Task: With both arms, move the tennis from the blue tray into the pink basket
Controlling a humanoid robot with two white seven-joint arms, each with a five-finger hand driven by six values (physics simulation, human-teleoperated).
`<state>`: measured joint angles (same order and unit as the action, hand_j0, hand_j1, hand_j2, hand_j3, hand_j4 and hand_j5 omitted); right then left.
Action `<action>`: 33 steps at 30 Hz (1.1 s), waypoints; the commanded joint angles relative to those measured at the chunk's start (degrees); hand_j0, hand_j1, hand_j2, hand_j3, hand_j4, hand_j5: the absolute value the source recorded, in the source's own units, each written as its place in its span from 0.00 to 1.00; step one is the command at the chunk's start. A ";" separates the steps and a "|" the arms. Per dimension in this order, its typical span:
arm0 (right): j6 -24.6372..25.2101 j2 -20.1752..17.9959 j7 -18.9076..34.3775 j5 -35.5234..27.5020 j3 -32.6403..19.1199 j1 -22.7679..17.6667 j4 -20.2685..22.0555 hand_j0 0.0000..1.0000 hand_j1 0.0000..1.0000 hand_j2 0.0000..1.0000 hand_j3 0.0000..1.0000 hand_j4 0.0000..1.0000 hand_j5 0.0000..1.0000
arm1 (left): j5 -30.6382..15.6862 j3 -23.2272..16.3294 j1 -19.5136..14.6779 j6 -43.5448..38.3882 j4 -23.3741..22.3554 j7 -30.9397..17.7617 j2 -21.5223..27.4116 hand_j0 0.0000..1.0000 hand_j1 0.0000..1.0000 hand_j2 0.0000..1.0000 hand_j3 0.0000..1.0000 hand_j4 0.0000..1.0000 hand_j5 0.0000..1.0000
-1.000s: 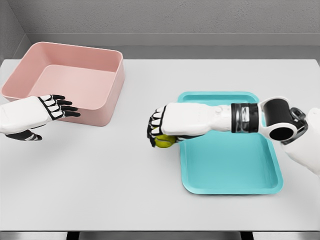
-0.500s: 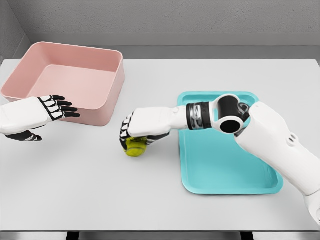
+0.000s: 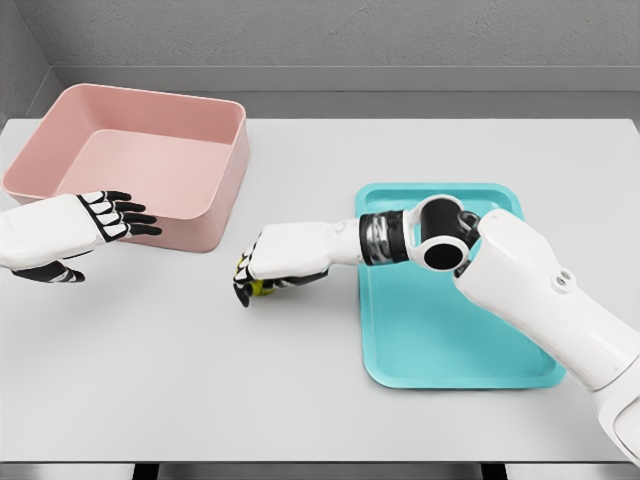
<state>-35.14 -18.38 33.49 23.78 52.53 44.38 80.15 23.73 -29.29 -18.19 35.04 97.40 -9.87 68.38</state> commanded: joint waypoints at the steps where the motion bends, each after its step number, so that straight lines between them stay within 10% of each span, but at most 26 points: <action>1: 0.14 -0.43 0.09 -0.23 -0.06 -0.09 1.50 0.70 0.70 0.70 0.70 0.70 0.70 | -0.35 0.11 0.00 -0.04 0.07 0.03 0.08 1.00 1.00 1.00 1.00 1.00 1.00; 3: 0.14 -1.39 0.00 -0.31 -0.24 -0.18 3.08 0.99 0.99 0.99 0.99 0.99 0.99 | -0.35 0.02 0.00 -0.04 0.07 0.03 0.17 1.00 1.00 1.00 1.00 1.00 1.00; 14: 0.14 -15.10 -0.97 -1.89 -13.94 -0.97 18.20 1.00 1.00 1.00 1.00 1.00 1.00 | -0.26 0.02 0.00 -0.04 0.07 -3.22 -1.76 1.00 1.00 1.00 1.00 1.00 1.00; 21: 0.14 -19.59 -0.44 -13.41 -38.38 -17.49 21.01 1.00 1.00 1.00 1.00 1.00 1.00 | 9.14 -2.18 0.79 -0.04 4.55 -5.51 -9.58 1.00 1.00 1.00 1.00 1.00 1.00; 33: 0.14 -21.26 -0.61 -15.17 -53.24 -33.93 17.06 1.00 1.00 1.00 1.00 1.00 1.00 | 10.55 -7.54 -3.43 -0.04 5.69 -8.41 -16.44 1.00 1.00 1.00 1.00 1.00 1.00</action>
<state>-35.17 -39.45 32.94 9.17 0.78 10.46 98.92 34.46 -35.39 -21.71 35.07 103.03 -17.29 53.43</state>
